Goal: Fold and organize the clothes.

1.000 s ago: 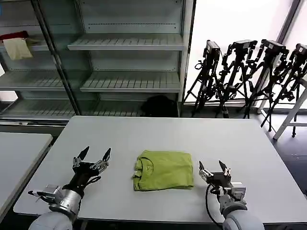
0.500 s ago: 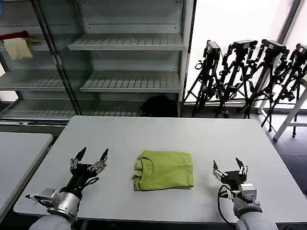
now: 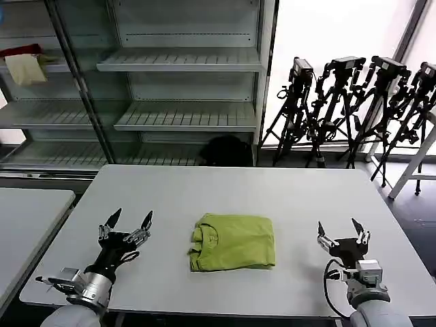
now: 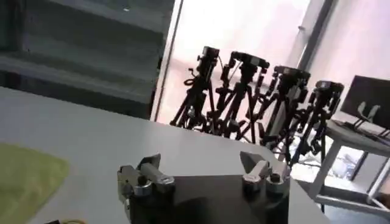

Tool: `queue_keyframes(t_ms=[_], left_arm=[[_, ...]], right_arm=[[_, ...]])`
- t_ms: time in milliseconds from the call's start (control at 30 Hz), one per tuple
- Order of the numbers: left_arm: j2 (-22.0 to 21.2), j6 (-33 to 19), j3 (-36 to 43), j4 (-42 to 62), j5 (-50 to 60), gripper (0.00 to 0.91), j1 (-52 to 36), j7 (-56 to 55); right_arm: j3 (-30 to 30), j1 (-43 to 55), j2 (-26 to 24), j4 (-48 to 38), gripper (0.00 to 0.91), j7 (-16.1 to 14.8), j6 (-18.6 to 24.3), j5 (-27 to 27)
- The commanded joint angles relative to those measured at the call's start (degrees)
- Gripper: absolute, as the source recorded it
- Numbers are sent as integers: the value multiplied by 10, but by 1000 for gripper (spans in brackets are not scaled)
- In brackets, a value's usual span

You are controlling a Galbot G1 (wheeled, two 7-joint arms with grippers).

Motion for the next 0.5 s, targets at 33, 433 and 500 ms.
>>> queue_keyframes(t_ms=[33, 433, 500], left_arm=[[2, -4, 0, 4, 2, 907, 1, 0], [1, -3, 2, 8, 3, 907, 1, 4], [2, -3, 1, 9, 3, 907, 2, 4]], right_arm=[[31, -7, -18, 5, 907, -5, -6, 61], [52, -6, -22, 6, 907, -17, -25, 87], [56, -6, -20, 1, 907, -21, -20, 101]])
